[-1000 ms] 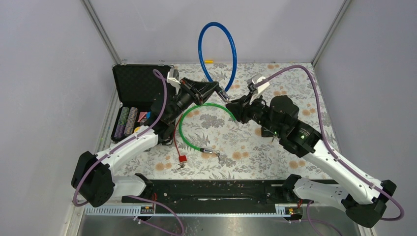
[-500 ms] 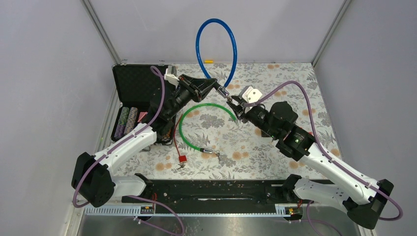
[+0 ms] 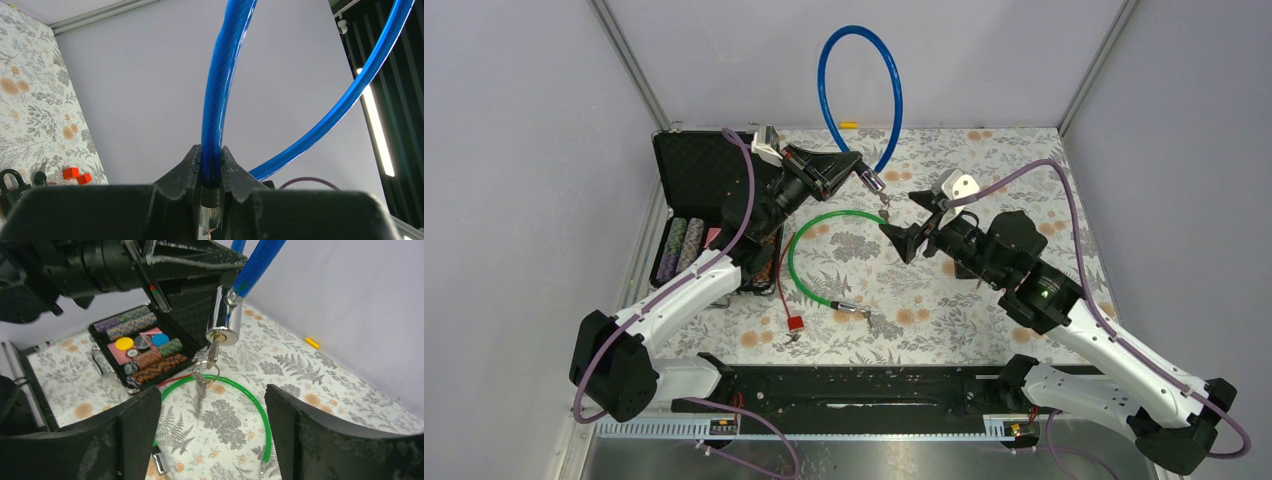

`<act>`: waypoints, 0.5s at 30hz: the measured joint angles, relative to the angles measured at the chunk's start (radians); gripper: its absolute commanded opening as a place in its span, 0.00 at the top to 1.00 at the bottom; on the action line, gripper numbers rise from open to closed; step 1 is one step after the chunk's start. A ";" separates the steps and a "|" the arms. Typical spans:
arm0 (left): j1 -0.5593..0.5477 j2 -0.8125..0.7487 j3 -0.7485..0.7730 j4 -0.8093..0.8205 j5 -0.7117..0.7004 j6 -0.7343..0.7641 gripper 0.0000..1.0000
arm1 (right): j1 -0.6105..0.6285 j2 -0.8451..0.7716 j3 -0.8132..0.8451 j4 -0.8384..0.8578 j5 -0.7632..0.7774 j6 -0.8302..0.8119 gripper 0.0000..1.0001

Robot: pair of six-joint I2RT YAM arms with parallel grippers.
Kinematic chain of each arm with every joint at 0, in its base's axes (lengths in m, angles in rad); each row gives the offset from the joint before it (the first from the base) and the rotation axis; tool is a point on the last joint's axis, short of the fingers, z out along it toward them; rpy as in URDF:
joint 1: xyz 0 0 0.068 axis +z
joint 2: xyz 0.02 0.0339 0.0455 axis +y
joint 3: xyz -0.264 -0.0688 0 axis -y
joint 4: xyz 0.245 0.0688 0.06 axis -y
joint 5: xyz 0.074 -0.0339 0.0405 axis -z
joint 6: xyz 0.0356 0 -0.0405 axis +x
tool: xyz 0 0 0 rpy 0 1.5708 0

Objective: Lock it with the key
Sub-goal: Lock the lock.

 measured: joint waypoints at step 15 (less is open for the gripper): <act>0.001 0.000 0.000 0.046 0.034 0.035 1.00 | 0.000 0.089 0.102 -0.019 0.032 0.228 0.57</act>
